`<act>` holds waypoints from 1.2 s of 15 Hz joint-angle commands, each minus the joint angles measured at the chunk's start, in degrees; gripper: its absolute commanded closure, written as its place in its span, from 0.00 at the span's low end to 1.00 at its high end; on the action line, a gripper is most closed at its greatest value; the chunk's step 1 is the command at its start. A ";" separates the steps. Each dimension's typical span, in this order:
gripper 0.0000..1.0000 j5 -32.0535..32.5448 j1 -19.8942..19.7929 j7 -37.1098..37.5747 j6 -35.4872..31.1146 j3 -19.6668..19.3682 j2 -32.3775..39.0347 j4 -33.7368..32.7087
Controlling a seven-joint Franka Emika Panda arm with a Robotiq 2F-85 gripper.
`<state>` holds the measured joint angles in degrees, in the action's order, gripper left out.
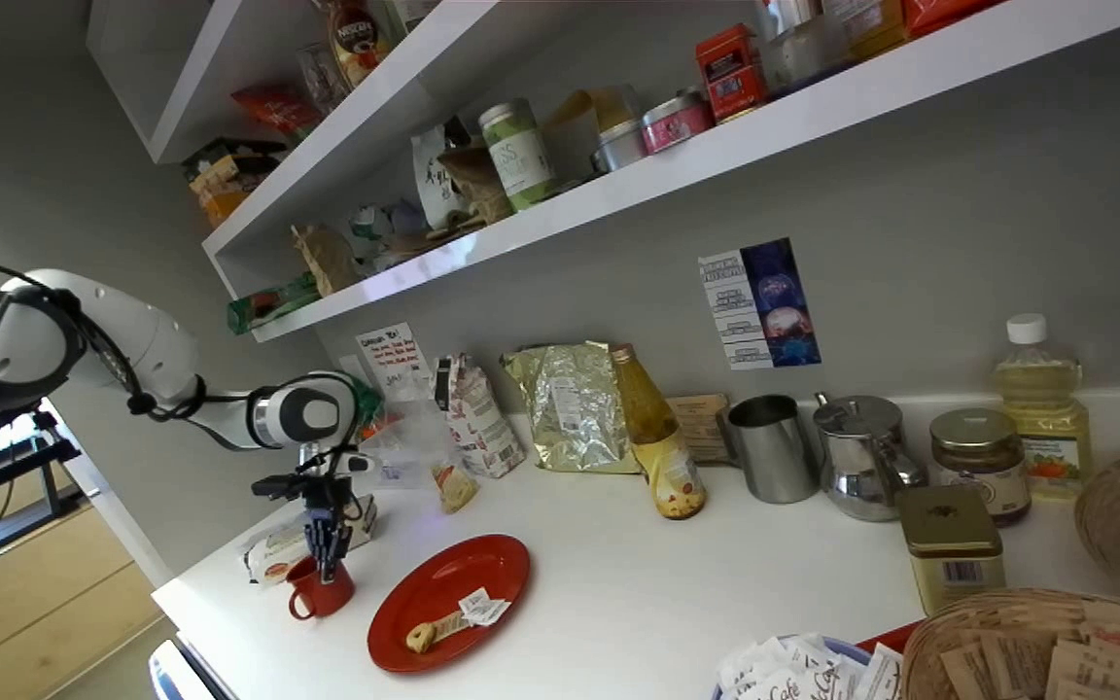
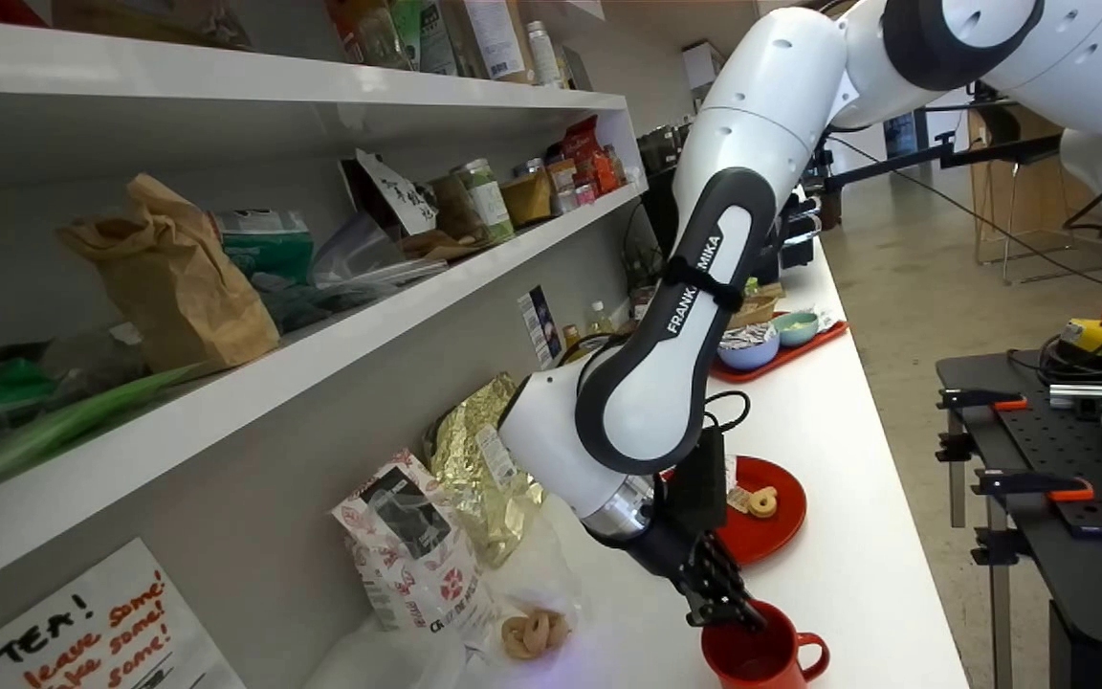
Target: Put the orange cup on the orange plate
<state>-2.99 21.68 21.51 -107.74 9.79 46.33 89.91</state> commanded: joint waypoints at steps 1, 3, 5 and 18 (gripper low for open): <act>0.98 -1.71 -2.04 -0.77 1.13 -0.97 -3.67 1.27; 0.98 -1.83 -3.70 -1.20 0.06 -1.50 -7.23 3.58; 0.98 -1.37 -5.31 -1.48 -1.18 -2.27 -11.59 6.45; 0.98 -1.48 -11.94 -2.32 -7.41 -4.70 -23.27 23.61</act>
<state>-3.00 9.96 19.89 -112.62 5.37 23.98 110.47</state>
